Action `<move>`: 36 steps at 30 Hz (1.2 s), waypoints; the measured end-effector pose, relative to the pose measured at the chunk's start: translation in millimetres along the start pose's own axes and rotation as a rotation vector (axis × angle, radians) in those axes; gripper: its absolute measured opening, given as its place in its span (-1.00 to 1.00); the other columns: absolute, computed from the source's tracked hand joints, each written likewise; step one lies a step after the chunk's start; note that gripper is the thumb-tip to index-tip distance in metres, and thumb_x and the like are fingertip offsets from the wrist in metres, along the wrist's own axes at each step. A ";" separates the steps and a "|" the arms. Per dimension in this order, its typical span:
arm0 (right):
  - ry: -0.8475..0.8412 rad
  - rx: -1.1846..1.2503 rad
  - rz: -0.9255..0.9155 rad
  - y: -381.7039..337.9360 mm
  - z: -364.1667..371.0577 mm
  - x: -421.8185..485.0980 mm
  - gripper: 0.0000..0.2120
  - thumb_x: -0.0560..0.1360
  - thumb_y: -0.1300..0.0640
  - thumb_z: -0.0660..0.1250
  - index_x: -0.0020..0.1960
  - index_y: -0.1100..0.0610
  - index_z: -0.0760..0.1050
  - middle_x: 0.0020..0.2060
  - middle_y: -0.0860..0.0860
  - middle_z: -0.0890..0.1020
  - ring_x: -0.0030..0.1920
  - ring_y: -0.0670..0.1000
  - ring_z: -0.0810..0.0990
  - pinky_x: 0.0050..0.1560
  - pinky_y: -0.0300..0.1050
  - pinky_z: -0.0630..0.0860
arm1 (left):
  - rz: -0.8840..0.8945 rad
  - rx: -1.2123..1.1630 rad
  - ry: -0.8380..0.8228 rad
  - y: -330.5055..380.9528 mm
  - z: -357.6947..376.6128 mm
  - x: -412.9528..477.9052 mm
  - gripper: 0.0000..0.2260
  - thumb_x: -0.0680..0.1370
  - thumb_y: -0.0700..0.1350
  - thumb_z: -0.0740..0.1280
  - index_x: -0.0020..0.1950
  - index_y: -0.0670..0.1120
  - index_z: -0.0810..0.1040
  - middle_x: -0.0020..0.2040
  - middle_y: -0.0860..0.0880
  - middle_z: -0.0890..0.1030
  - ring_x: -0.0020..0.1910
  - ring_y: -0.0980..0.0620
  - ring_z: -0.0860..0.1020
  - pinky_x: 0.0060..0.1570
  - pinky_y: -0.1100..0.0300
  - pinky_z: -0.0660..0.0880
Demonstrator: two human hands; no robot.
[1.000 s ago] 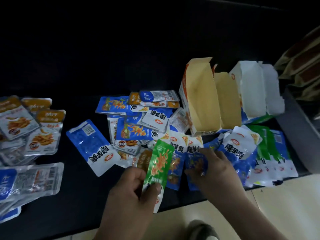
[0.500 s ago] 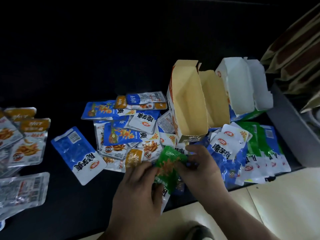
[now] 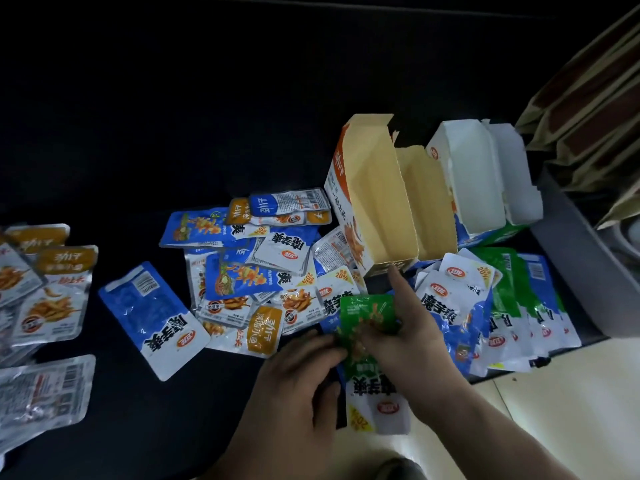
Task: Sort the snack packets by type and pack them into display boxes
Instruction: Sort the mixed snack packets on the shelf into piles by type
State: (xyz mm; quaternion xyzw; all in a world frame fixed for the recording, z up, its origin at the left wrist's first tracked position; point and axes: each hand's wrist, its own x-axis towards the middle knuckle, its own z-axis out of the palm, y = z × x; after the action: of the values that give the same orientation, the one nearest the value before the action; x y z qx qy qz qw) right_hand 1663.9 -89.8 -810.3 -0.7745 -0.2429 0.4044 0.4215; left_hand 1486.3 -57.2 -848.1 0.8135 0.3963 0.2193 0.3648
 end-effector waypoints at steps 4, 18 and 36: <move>0.018 -0.006 -0.009 2.1 0.5 -11.6 -0.29 0.47 0.31 0.50 0.47 -0.22 0.41 0.03 -0.15 0.73 -0.02 -0.14 0.73 0.04 -0.05 0.69 | -0.190 -0.111 0.010 10.7 -7.2 8.0 -0.64 0.56 0.04 0.40 0.36 0.22 0.56 0.29 0.31 0.56 0.28 0.34 0.51 0.23 0.27 0.54; 0.143 0.112 -0.015 2.6 -41.8 -42.2 -0.41 0.44 0.20 0.58 0.34 -0.24 0.50 -0.05 -0.15 0.74 -0.06 -0.16 0.72 0.06 -0.04 0.68 | -0.426 -0.473 -0.319 77.0 -18.8 45.6 -0.48 0.54 -0.25 0.49 0.32 0.29 0.49 -0.17 0.09 0.74 -0.20 0.15 0.71 -0.27 0.36 0.56; 0.595 0.079 -0.081 21.3 -115.3 11.9 -0.64 0.35 -0.21 0.40 0.14 -0.28 0.56 0.12 -0.07 0.62 0.11 0.04 0.67 0.12 0.16 0.64 | -0.279 -0.138 -0.347 77.0 11.9 104.7 -0.60 0.61 -0.12 0.43 0.43 0.11 0.52 0.20 0.26 0.58 0.07 0.34 0.59 -0.05 0.45 0.46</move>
State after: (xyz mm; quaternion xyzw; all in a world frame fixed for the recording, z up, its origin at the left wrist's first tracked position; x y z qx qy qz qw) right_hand 1767.1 -145.1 -796.9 -0.8316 -0.1237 0.1516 0.5198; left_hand 1593.1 -10.2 -789.5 0.7495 0.4204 0.0502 0.5089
